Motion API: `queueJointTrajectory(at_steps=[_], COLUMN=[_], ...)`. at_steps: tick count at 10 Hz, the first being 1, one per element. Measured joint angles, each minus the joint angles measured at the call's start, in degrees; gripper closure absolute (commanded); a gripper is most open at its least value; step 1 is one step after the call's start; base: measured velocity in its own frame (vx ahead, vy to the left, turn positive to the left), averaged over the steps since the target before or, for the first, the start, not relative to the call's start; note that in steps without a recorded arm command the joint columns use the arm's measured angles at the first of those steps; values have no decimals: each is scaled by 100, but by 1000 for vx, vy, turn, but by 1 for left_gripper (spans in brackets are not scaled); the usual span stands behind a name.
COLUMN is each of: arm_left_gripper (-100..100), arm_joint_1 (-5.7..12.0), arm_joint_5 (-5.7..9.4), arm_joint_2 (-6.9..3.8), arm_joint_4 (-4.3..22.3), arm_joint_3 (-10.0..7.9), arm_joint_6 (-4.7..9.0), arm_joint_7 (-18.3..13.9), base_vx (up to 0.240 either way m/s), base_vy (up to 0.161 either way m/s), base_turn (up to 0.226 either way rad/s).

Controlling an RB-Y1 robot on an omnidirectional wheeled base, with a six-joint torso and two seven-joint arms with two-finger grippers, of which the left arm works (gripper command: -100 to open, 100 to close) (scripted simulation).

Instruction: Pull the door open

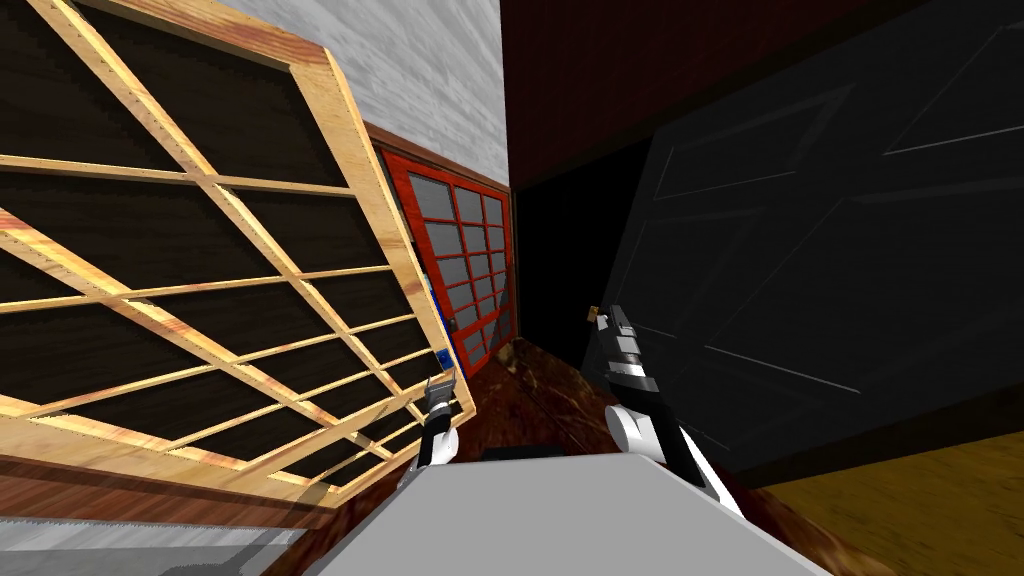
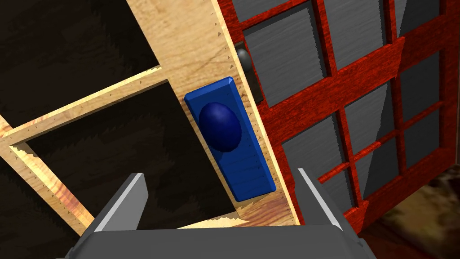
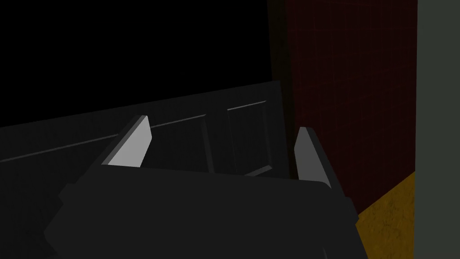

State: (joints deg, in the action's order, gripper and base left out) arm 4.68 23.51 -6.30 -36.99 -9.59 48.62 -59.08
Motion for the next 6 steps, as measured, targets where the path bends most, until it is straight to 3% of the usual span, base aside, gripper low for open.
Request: queueJointTrajectory(at_steps=[6], arm_left_gripper=[-100], arm_joint_1=[86], arm_joint_5=[323], arm_joint_2=[35], arm_joint_4=[49], arm_joint_3=[147], arm_joint_6=[38], arm_joint_7=[-845], base_vx=[-56], base_vy=[11], base_turn=[-36])
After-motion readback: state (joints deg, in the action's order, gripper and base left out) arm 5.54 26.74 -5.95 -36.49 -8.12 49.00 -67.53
